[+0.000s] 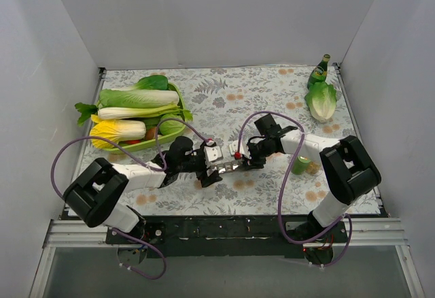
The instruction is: Sort the pills into containers
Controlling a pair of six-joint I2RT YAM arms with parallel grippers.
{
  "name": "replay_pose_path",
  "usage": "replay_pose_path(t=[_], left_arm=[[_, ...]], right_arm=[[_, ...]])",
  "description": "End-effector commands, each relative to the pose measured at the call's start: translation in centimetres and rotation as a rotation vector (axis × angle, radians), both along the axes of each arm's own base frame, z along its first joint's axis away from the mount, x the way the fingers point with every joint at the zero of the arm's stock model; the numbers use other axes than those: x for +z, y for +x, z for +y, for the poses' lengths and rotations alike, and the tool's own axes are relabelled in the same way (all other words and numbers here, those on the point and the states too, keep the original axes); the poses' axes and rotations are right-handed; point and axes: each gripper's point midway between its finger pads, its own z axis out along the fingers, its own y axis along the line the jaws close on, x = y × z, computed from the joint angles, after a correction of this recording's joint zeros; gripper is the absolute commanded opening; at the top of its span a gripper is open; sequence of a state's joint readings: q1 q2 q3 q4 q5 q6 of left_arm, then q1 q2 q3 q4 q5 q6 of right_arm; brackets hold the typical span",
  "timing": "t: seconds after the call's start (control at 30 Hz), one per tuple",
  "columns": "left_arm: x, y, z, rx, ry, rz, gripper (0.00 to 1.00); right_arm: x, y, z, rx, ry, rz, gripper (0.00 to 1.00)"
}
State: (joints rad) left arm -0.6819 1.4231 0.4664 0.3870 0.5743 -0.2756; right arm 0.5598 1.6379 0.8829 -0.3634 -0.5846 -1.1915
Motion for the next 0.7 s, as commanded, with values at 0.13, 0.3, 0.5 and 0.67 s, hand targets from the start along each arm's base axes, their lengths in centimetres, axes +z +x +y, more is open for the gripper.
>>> replay_pose_path(t=[0.13, 0.3, 0.5, 0.67], left_arm=[[0.0, 2.3, -1.6, 0.032, 0.032, -0.079, 0.85], [-0.6, 2.5, -2.1, 0.048, 0.048, -0.082, 0.83], [-1.6, 2.1, -2.9, 0.031, 0.081, -0.048, 0.72], [-2.1, 1.7, -2.8, 0.032, 0.092, -0.036, 0.59]], right_arm=[[1.0, -0.2, 0.5, -0.011, 0.045, -0.038, 0.41], [0.9, -0.1, 0.5, -0.025, 0.046, -0.042, 0.41], [0.8, -0.1, 0.5, -0.035, 0.045, -0.042, 0.41], [0.7, 0.0, 0.4, -0.040, 0.042, -0.041, 0.40]])
